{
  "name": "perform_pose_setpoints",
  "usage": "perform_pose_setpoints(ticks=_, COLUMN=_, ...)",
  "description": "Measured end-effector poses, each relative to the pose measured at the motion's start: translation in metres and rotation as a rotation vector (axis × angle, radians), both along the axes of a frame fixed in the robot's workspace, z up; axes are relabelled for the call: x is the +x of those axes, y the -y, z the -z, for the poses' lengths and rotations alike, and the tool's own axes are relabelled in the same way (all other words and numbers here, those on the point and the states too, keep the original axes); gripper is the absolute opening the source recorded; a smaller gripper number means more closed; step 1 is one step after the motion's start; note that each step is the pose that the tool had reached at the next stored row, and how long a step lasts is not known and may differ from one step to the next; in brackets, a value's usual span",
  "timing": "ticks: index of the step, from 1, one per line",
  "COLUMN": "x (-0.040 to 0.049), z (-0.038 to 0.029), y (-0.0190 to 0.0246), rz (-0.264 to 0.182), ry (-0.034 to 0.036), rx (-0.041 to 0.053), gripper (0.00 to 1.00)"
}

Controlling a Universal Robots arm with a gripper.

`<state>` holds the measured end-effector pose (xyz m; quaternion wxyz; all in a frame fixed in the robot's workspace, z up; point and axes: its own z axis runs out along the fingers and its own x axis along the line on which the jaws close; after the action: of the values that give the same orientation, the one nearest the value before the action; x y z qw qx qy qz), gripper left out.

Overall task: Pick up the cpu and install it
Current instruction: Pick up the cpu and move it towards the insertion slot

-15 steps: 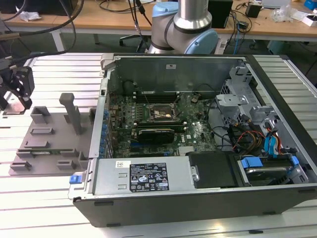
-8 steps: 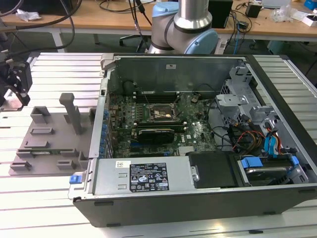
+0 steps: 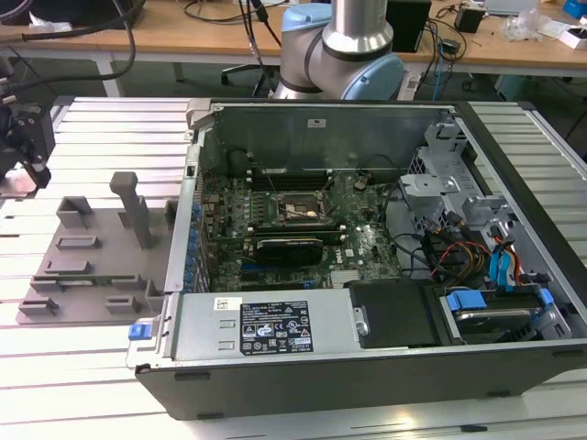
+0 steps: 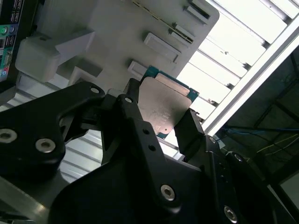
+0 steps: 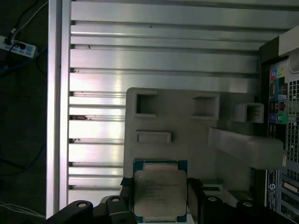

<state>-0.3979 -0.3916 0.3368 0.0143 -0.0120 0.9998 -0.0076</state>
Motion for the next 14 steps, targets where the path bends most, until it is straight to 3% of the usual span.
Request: perform_pose_setpoints(ticks=14, x=0.0, z=-0.0237, y=0.0, rz=0.0, ry=0.0, rx=0.0001, gripper=0.55)
